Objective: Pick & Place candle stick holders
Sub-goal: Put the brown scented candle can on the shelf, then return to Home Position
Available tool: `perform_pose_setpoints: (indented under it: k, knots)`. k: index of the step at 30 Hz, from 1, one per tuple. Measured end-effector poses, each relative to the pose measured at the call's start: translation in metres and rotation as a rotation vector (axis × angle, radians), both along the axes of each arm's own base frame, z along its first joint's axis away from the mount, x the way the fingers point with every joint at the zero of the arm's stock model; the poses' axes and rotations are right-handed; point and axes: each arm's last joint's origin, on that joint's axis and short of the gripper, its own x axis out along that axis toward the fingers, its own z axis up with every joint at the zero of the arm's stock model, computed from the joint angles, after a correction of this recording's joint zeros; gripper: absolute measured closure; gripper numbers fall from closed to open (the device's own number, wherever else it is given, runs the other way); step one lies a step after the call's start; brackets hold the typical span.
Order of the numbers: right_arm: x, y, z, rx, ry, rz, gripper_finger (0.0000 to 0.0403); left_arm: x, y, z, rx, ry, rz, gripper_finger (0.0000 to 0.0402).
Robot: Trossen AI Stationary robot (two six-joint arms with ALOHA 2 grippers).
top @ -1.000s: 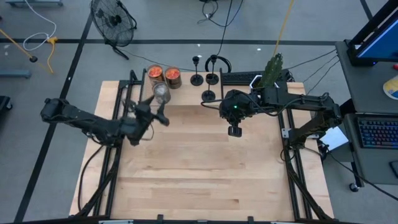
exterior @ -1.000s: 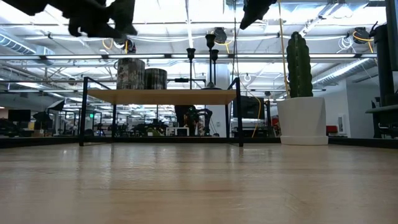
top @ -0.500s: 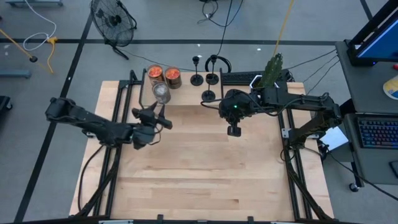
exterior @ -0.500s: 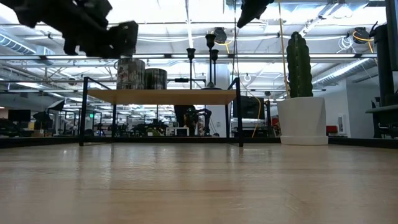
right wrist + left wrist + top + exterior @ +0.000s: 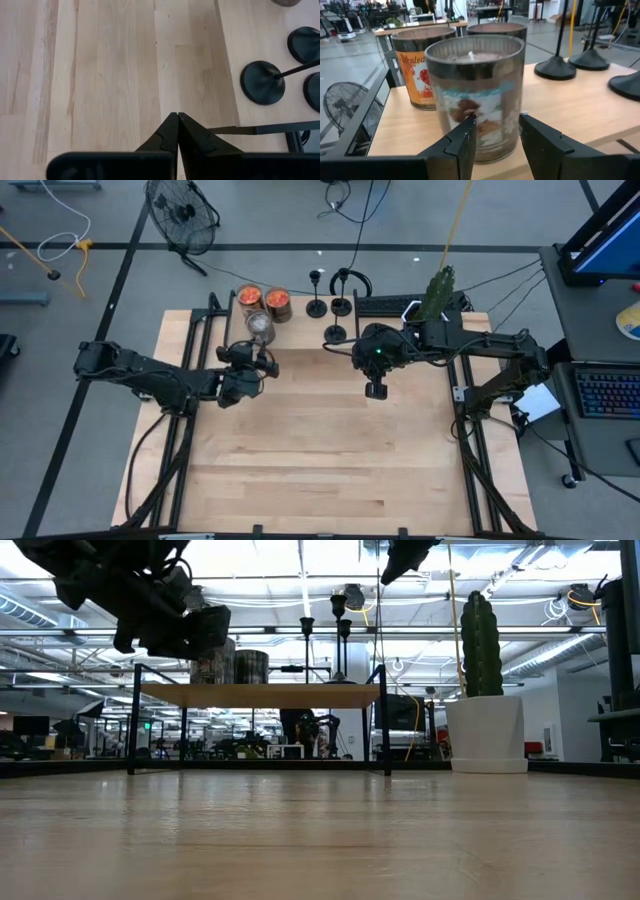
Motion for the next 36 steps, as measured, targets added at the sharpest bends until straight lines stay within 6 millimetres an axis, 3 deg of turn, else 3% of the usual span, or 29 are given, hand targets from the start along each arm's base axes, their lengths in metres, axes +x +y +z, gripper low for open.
perform_pose_setpoints:
  k: [10,23,29,36]
  knots:
    - [0.000,0.000,0.000,0.001,0.000,-0.001,0.0403,-0.001,0.010,-0.001,-0.005,0.031,0.023,0.0249]
    - [-0.004,0.000,-0.001,0.010,0.034,-0.012,0.0403,-0.014,-0.020,0.024,-0.016,-0.099,-0.123,0.0250]
    - [-0.019,0.002,0.013,0.009,-0.022,-0.013,0.0403,-0.029,-0.044,0.043,-0.084,-0.224,-0.320,0.0250]
    - [-0.051,0.003,0.040,0.011,-0.141,-0.035,0.0403,-0.060,-0.060,0.071,-0.119,-0.352,-0.501,0.0250]
